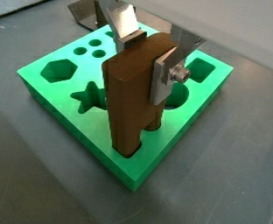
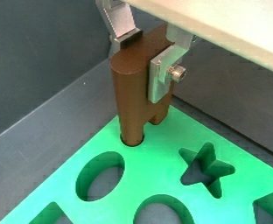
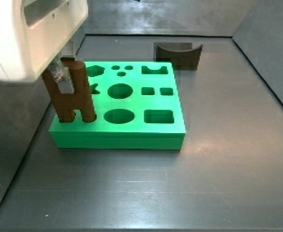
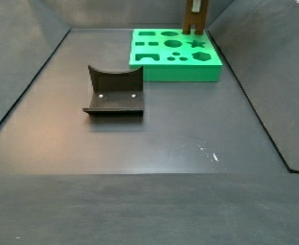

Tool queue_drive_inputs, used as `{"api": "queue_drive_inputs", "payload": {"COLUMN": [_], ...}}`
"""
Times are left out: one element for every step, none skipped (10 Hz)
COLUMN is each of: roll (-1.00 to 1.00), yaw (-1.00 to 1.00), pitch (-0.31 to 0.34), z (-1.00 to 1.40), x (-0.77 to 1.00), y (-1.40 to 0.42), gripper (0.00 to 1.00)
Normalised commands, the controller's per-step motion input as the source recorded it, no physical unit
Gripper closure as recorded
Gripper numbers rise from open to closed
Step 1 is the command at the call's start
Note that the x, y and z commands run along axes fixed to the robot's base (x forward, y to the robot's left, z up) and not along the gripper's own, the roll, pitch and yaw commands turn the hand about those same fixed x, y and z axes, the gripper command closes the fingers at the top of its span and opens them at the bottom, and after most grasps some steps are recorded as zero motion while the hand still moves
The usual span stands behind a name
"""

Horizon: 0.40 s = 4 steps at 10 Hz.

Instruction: Insert the square-circle object.

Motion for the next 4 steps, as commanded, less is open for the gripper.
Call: {"api": "queue_drive_inputs", "payload": {"roll": [0.22,-0.04,-0.18,-0.01], "yaw": [0.11,0.01,0.00,0.00], "pitch": [-0.003,-0.149,-0.217,-0.030], "z": [-0.29,-0.30,-0.33,0.00], "x": [0.03,-0.02,-0.04,0.00], "y": [-0.14,0.00,0.02,0.00], "gripper": [1.00,1.00,1.00,1.00]}}
